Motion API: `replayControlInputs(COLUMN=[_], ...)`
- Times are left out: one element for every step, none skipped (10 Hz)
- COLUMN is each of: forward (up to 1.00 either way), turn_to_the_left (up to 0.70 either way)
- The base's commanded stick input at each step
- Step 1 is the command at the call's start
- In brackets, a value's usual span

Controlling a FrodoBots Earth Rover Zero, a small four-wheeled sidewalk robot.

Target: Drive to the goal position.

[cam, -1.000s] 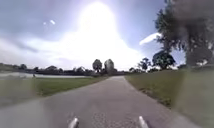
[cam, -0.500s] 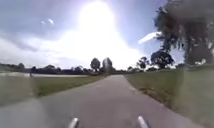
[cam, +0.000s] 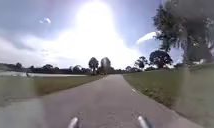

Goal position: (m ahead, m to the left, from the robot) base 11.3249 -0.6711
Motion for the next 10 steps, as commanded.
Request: replayControlInputs(forward=[0.7, 0.7, 0.7, 0.7, 0.7, 0.7, 0.7, 0.7, 0.7, 0.7], turn_to_the_left=[0.0, 0.0, 0.0, 0.0, 0.0, 0.0, 0.0, 0.0, 0.0, 0.0])
